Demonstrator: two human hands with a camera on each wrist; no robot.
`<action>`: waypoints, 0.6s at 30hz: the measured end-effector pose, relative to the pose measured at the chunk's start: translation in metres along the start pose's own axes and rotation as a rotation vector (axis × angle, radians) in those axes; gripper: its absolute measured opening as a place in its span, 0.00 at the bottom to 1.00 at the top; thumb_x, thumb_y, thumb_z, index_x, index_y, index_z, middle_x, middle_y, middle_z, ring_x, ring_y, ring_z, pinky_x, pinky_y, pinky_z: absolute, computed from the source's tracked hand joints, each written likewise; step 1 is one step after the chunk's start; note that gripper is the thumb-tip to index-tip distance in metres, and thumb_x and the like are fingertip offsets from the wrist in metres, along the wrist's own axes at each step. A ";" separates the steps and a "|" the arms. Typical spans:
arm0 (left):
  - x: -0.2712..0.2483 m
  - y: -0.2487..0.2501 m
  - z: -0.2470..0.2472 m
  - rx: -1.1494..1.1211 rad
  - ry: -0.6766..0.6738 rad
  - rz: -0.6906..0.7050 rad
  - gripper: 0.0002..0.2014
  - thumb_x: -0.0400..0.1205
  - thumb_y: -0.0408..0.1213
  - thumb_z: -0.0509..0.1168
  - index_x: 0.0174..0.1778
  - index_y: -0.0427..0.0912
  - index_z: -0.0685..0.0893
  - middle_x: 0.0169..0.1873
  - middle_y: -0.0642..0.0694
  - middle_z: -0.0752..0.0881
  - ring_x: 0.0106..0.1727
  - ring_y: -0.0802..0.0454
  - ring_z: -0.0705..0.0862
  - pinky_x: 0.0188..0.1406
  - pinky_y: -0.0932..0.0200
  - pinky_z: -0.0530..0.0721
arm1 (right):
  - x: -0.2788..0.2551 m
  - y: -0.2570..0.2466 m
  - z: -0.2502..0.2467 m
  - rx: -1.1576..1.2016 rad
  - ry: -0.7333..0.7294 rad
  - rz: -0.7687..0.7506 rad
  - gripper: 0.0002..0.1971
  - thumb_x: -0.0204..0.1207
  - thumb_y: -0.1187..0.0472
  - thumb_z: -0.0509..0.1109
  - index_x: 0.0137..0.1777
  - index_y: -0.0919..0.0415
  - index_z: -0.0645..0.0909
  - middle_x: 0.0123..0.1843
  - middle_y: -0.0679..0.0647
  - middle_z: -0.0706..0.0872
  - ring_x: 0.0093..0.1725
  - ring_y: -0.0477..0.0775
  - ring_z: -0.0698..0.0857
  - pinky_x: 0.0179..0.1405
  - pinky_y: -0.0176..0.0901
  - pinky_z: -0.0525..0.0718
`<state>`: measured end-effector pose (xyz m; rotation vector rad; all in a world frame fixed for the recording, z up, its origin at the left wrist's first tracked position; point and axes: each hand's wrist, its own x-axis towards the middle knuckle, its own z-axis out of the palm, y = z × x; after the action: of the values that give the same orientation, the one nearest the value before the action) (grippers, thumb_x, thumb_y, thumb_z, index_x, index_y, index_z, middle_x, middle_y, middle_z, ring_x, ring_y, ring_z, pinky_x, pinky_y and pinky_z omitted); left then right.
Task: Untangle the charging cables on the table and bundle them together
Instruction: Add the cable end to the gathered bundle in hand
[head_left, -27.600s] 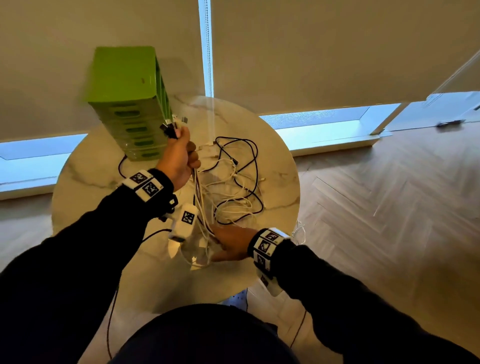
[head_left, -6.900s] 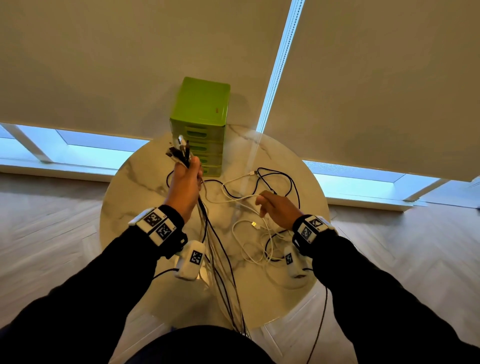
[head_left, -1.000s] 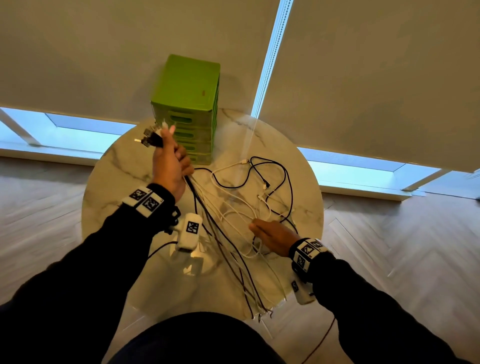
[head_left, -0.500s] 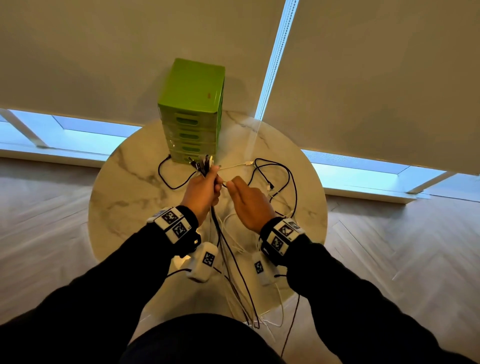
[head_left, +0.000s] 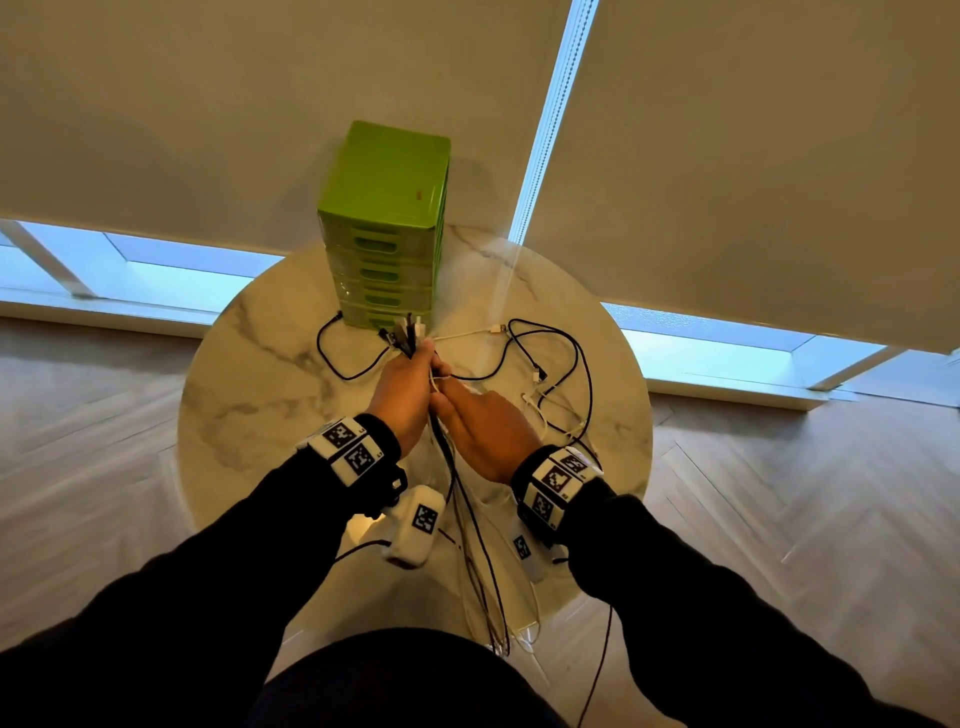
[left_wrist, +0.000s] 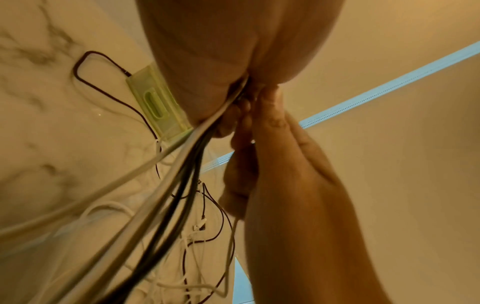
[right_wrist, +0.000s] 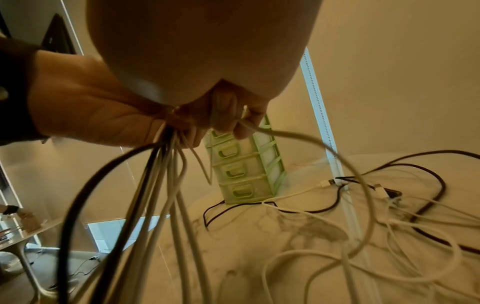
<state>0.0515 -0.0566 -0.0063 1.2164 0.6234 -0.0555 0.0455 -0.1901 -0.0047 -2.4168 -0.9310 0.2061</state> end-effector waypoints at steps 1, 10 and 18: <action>0.000 0.003 0.001 -0.047 0.014 0.008 0.21 0.91 0.46 0.57 0.32 0.44 0.75 0.26 0.48 0.77 0.28 0.52 0.73 0.32 0.57 0.71 | -0.003 0.005 0.004 0.060 -0.032 0.004 0.17 0.91 0.45 0.47 0.65 0.51 0.73 0.45 0.55 0.87 0.40 0.58 0.82 0.39 0.47 0.74; 0.008 0.052 -0.025 -0.305 0.046 0.146 0.17 0.91 0.48 0.59 0.36 0.49 0.71 0.23 0.54 0.66 0.20 0.58 0.65 0.19 0.62 0.66 | -0.052 0.068 0.005 0.127 -0.280 0.301 0.18 0.89 0.40 0.49 0.57 0.49 0.75 0.42 0.60 0.87 0.42 0.63 0.84 0.50 0.58 0.82; 0.002 0.061 -0.024 -0.062 -0.018 0.297 0.17 0.93 0.46 0.53 0.36 0.47 0.70 0.24 0.54 0.63 0.22 0.58 0.60 0.23 0.60 0.60 | -0.035 0.087 -0.017 0.117 -0.056 0.413 0.14 0.89 0.41 0.52 0.44 0.45 0.69 0.32 0.49 0.78 0.35 0.58 0.78 0.44 0.61 0.81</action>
<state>0.0650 -0.0130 0.0401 1.2353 0.4205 0.2000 0.0749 -0.2743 -0.0387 -2.4781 -0.4177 0.4664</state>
